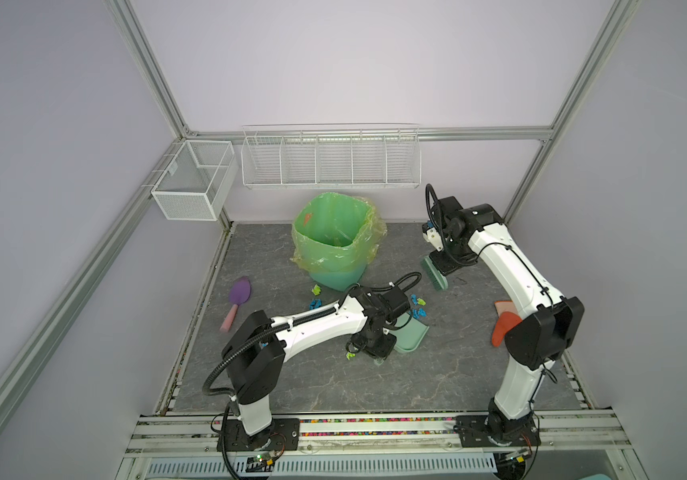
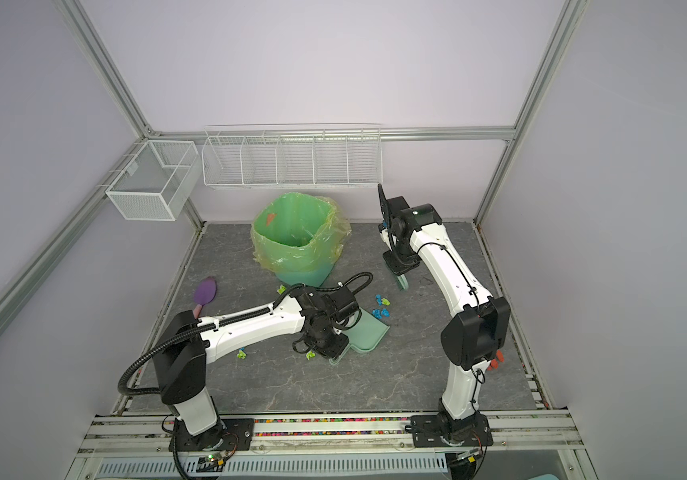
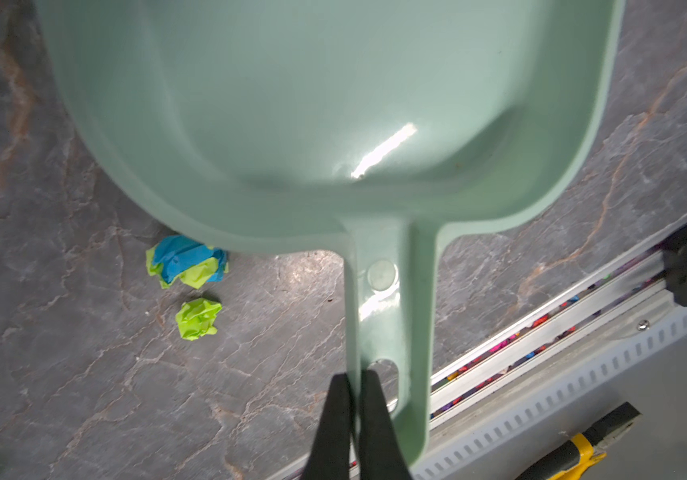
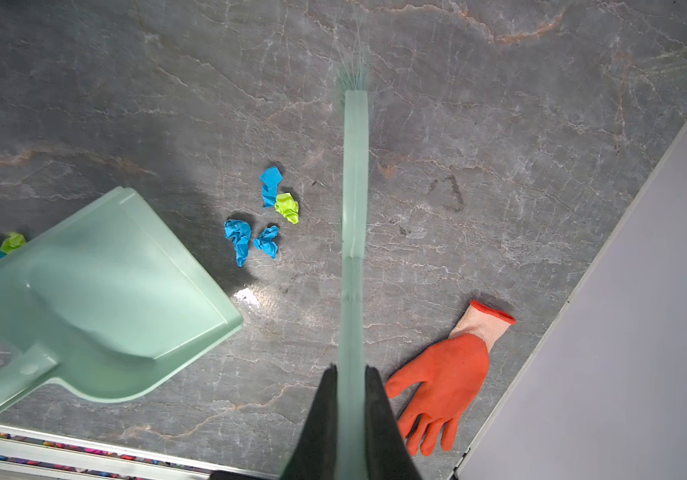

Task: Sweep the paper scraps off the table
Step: 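Move the brush with the right gripper behind the scraps near the dustpan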

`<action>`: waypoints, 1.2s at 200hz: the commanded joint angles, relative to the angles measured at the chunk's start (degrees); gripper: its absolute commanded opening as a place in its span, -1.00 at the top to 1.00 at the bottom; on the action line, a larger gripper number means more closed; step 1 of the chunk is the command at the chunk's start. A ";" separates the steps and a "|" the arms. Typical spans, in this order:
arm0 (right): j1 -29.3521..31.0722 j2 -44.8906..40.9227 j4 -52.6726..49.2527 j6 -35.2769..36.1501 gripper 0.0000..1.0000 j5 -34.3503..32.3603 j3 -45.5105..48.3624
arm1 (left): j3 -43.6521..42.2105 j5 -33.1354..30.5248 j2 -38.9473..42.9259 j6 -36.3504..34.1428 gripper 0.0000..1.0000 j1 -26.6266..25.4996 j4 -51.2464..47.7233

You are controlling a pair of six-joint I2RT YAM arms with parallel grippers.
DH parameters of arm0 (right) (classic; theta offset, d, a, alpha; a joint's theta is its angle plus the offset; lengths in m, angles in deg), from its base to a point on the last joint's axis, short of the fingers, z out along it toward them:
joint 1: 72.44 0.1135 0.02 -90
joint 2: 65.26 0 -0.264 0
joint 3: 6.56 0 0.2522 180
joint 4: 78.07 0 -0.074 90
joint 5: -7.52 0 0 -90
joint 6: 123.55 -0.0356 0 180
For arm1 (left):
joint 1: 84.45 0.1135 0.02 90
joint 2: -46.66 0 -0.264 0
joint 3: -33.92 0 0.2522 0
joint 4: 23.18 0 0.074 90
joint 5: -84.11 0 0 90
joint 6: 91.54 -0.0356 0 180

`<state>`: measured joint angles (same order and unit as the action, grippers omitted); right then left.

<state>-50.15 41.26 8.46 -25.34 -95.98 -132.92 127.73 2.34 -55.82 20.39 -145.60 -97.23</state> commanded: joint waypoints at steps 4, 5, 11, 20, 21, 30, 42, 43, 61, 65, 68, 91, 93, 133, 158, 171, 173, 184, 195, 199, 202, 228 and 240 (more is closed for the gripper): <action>0.98 1.37 -2.71 2.85 0.87 -1.94 -0.98 | -0.02 1.20 -1.79 -0.62 1.00 -0.20 0.27; 0.99 1.44 -2.72 2.90 0.87 -1.96 -0.97 | 0.04 1.19 -1.86 -0.68 1.00 -0.20 0.22; 1.09 1.78 -2.85 3.04 0.86 -1.98 -1.07 | 0.17 1.19 -2.29 -0.87 1.00 -0.20 -0.13; 1.14 2.26 -2.96 3.13 0.87 -2.05 -1.13 | 0.44 1.31 -2.85 -1.07 1.00 -0.20 -0.43; 1.16 2.36 -2.98 3.13 0.87 -2.06 -1.18 | 0.45 1.33 -2.92 -1.04 1.00 -0.20 -0.44; 1.18 2.94 -3.25 3.20 0.86 -2.14 -1.52 | 0.40 1.40 -3.13 -1.19 1.00 -0.20 -0.44; 1.17 3.98 -3.77 3.22 0.86 -1.96 -2.36 | 0.52 1.30 -3.25 -1.11 1.00 -0.20 -0.43; 1.18 4.06 -3.87 3.22 0.86 -1.88 -2.45 | 0.49 1.37 -3.21 -1.11 1.00 -0.20 -0.43; 1.44 5.64 -4.58 3.13 0.87 -1.44 -3.57 | 0.57 1.33 -3.21 -0.84 1.00 -0.20 -0.37; 1.58 5.90 -4.54 3.13 0.87 -1.51 -3.67 | 0.55 1.23 -3.19 -0.85 1.00 -0.20 -0.36; 1.70 6.17 -4.63 3.13 0.87 -1.54 -3.72 | 0.56 1.15 -3.25 -0.86 1.00 -0.20 -0.45; 2.67 7.16 -4.66 3.39 0.86 -1.65 -3.94 | 0.63 0.50 -3.62 -1.00 1.00 -0.20 -0.72; 2.68 7.24 -4.67 3.39 0.86 -1.69 -3.92 | 0.70 0.50 -3.61 -0.99 1.00 -0.20 -0.71; 3.67 7.47 -4.30 4.62 0.87 -0.40 -2.63 | 2.24 1.02 -5.40 -1.74 1.00 0.21 -1.48; 4.47 7.90 -4.66 4.70 0.86 1.01 -2.40 | 3.79 1.30 -6.45 -2.50 1.00 1.14 -1.96; 5.06 7.87 -4.67 4.76 0.86 1.40 -1.64 | 4.23 1.95 -6.73 -2.66 1.00 1.87 -1.92; 5.10 7.88 -4.63 4.79 0.86 1.53 -1.41 | 4.24 1.96 -6.81 -2.70 1.00 1.96 -1.86; 5.67 7.66 -4.34 4.98 0.86 2.15 -0.21 | 4.41 2.05 -6.85 -2.91 1.00 2.54 -1.79; 6.38 7.35 -4.30 5.05 0.86 2.79 0.73 | 4.75 1.99 -7.06 -3.25 1.00 2.85 -2.00; 6.63 7.26 -4.30 5.06 0.85 2.99 1.03 | 4.92 2.01 -7.14 -3.36 1.00 2.95 -2.21; 6.79 7.17 -4.32 5.06 0.85 3.19 1.28 | 4.97 1.93 -7.20 -3.46 1.00 3.03 -2.28; 9.02 6.30 -4.58 4.58 0.85 3.58 3.35 | 5.14 1.94 -7.97 -4.04 1.00 3.53 -2.40; 9.93 5.59 -4.63 4.37 0.85 3.54 4.53 | 5.28 1.97 -8.35 -4.25 1.00 3.75 -2.46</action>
<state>-43.05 48.39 4.90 -21.54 -95.82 -131.37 130.53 4.08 -62.55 17.46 -142.08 -99.65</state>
